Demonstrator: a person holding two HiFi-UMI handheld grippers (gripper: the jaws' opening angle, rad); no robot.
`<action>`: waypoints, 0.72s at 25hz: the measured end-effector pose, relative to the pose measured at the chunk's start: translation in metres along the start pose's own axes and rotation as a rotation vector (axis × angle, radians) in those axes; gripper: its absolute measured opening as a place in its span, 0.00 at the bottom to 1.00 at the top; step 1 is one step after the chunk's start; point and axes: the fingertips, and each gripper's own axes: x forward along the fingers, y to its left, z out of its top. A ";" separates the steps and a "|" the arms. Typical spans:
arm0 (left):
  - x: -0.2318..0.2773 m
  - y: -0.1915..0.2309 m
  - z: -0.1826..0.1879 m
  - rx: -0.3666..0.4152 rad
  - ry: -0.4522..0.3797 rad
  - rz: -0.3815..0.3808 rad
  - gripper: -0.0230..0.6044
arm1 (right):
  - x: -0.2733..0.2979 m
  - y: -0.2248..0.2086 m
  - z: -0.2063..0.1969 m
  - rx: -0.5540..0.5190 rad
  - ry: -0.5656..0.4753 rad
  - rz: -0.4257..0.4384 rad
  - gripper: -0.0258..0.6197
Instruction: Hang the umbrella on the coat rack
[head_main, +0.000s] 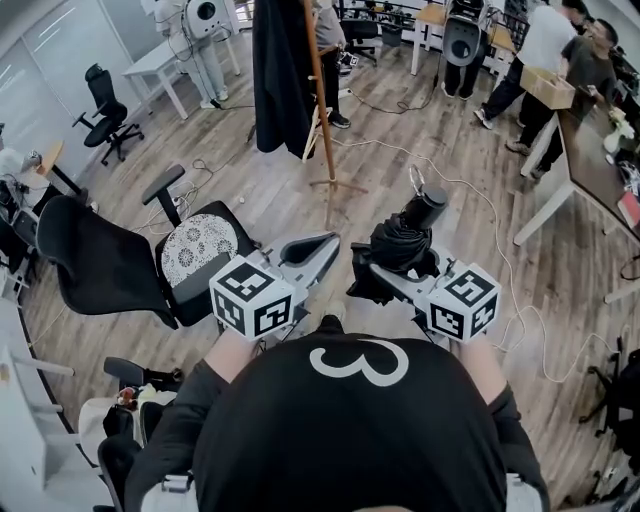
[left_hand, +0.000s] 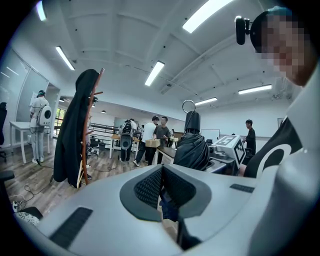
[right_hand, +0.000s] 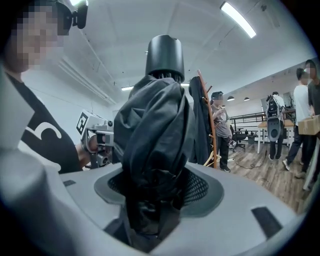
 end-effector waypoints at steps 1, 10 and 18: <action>0.002 0.002 0.000 0.000 0.000 0.000 0.06 | 0.002 -0.001 0.000 -0.001 -0.002 0.006 0.47; 0.023 0.028 -0.006 -0.008 0.014 -0.024 0.06 | 0.026 -0.024 -0.006 0.087 -0.017 0.044 0.47; 0.050 0.069 -0.008 -0.018 0.030 -0.044 0.06 | 0.058 -0.062 -0.006 0.123 -0.012 0.035 0.47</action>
